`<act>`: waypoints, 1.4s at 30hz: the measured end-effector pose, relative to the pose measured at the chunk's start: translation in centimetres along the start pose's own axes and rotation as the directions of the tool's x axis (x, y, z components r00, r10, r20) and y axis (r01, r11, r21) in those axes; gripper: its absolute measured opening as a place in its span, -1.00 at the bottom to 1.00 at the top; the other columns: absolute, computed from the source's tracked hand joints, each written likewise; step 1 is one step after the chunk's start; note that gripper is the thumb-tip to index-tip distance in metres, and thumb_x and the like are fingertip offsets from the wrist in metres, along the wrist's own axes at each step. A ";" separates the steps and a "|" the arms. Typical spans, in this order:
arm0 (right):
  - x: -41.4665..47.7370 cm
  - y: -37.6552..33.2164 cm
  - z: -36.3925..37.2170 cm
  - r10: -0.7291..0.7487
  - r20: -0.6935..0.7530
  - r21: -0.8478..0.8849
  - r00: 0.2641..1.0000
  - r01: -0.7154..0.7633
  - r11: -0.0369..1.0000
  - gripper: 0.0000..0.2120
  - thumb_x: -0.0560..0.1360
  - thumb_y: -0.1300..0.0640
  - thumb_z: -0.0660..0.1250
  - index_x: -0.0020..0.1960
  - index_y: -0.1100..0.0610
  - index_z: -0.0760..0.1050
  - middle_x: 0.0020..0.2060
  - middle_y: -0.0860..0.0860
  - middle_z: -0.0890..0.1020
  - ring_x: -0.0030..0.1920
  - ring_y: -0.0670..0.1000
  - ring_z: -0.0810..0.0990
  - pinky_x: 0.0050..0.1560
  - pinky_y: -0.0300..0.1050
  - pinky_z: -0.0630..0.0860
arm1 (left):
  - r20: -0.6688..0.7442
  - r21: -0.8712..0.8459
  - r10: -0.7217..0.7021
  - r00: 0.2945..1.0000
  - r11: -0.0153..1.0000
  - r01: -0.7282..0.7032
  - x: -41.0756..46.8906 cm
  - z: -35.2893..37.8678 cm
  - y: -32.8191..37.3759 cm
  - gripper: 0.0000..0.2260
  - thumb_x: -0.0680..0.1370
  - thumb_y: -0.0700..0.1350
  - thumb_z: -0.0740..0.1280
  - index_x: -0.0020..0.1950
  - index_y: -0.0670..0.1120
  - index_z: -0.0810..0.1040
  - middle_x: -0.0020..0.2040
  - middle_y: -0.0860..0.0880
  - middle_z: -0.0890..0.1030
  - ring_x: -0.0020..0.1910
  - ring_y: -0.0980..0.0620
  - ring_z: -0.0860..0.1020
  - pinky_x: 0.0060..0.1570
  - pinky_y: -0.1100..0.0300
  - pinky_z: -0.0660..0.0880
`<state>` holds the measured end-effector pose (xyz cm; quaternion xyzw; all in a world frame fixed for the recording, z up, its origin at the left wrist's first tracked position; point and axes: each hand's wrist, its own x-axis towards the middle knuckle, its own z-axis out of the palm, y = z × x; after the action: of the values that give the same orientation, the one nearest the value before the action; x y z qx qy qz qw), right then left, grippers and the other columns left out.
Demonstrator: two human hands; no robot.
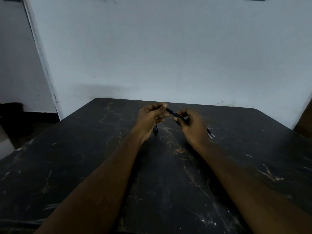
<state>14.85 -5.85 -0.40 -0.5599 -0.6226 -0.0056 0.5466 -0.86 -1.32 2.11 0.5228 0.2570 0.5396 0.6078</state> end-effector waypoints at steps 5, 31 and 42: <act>0.0 -0.1 0.1 -0.007 0.001 0.014 1.000 0.007 1.000 -0.87 0.47 0.10 0.45 0.01 0.08 0.61 -0.10 -0.05 0.65 -0.06 -0.05 0.57 -0.12 -0.14 0.47 | -0.054 0.076 0.012 0.998 0.997 -0.008 0.2 0.0 -0.6 -0.89 0.51 -0.09 0.44 -0.11 -0.12 0.62 -0.23 -0.04 0.68 -0.30 0.07 0.65 -0.31 0.26 0.49; -0.1 -0.3 0.1 0.012 0.000 0.021 1.000 -0.012 1.000 -0.83 0.54 0.04 0.36 0.03 0.12 0.63 -0.15 -0.04 0.64 -0.13 -0.09 0.55 -0.23 -0.25 0.39 | -0.037 0.084 0.015 0.999 0.996 -0.012 0.4 0.2 -0.4 -0.91 0.57 -0.12 0.36 0.01 -0.02 0.66 -0.01 0.04 0.68 -0.23 0.13 0.56 -0.33 0.27 0.36; -0.1 -0.7 0.0 -0.027 -0.027 0.009 0.999 0.028 1.000 -0.89 0.51 0.09 0.41 -0.02 0.11 0.60 -0.16 -0.11 0.59 -0.14 -0.15 0.51 -0.24 -0.34 0.36 | -0.099 0.151 0.028 0.995 0.988 -0.012 0.2 0.3 -0.7 -0.86 0.51 -0.01 0.43 -0.11 -0.08 0.66 -0.21 0.01 0.64 -0.34 0.11 0.52 -0.34 0.25 0.40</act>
<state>14.41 -6.19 -0.06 -0.5486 -0.6228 -0.0179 0.5575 -0.23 -1.14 1.63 0.5418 0.3222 0.5505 0.5474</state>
